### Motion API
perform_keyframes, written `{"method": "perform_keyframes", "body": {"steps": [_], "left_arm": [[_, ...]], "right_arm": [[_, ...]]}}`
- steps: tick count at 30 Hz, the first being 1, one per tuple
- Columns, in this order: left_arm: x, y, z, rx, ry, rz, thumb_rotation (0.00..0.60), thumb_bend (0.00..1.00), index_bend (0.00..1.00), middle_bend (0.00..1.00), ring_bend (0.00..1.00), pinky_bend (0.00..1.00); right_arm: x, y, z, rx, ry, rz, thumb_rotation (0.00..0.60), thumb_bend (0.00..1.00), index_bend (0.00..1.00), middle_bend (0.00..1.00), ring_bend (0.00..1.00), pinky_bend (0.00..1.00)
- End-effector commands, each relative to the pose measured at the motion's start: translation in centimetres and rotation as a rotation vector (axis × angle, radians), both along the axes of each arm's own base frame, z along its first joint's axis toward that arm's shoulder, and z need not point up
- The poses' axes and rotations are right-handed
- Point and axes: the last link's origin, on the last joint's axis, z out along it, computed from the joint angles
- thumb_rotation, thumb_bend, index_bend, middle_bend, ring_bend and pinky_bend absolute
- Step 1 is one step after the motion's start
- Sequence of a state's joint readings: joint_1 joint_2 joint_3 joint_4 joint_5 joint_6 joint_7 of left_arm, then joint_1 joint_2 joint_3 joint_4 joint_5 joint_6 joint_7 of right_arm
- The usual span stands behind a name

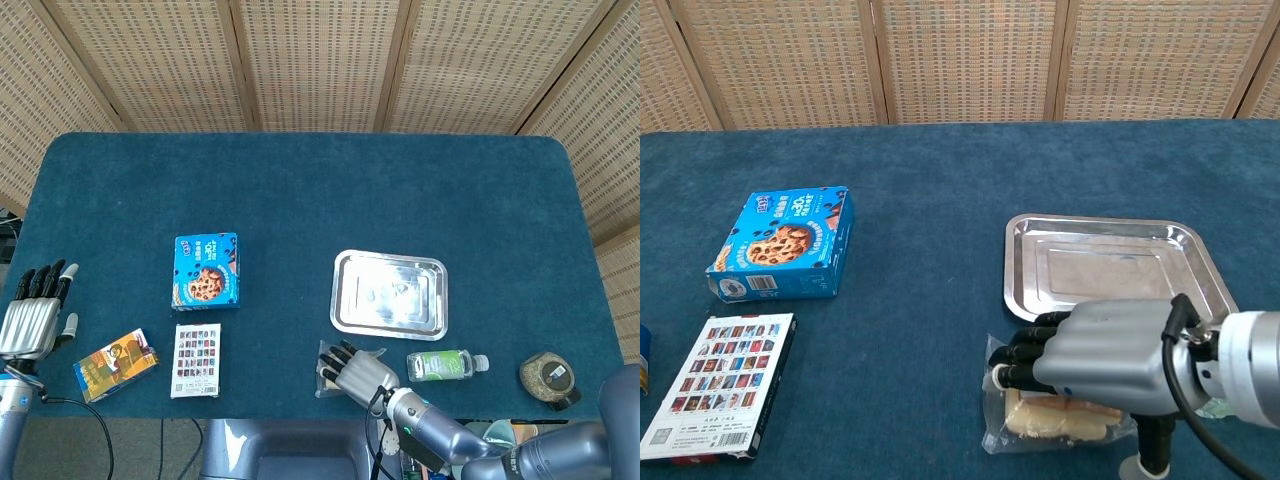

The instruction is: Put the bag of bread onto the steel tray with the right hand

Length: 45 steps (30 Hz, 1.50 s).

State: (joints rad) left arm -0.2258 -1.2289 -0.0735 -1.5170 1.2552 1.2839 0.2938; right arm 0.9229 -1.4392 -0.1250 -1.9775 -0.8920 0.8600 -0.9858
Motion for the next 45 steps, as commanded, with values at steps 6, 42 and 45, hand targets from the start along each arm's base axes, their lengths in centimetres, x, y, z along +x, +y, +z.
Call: {"method": "perform_keyframes", "body": {"steps": [6,42,45], "left_arm": [[-0.2,0.0,-0.1,-0.003,0.002,0.006,0.600,0.50,0.00,0.00,0.00,0.00],[-0.2,0.1,-0.4,-0.010,0.010,0.008,0.600,0.50,0.00,0.00,0.00,0.00],[-0.2,0.1,-0.5,-0.014,0.011,0.011,0.600,0.50,0.00,0.00,0.00,0.00]], "right_arm": [[0.2,-0.3,-0.2,-0.013,-0.031,0.043,0.600,0.25,0.20,0.32,0.23,0.50],[3.1,-6.2,6.1,-0.238,-0.169,0.105,0.600,0.28,0.32,0.43,0.35,0.66],[2.9,-7.5,6.7,-0.260,-0.181,0.090,0.600,0.28,0.32,0.43,0.35,0.66]]}}
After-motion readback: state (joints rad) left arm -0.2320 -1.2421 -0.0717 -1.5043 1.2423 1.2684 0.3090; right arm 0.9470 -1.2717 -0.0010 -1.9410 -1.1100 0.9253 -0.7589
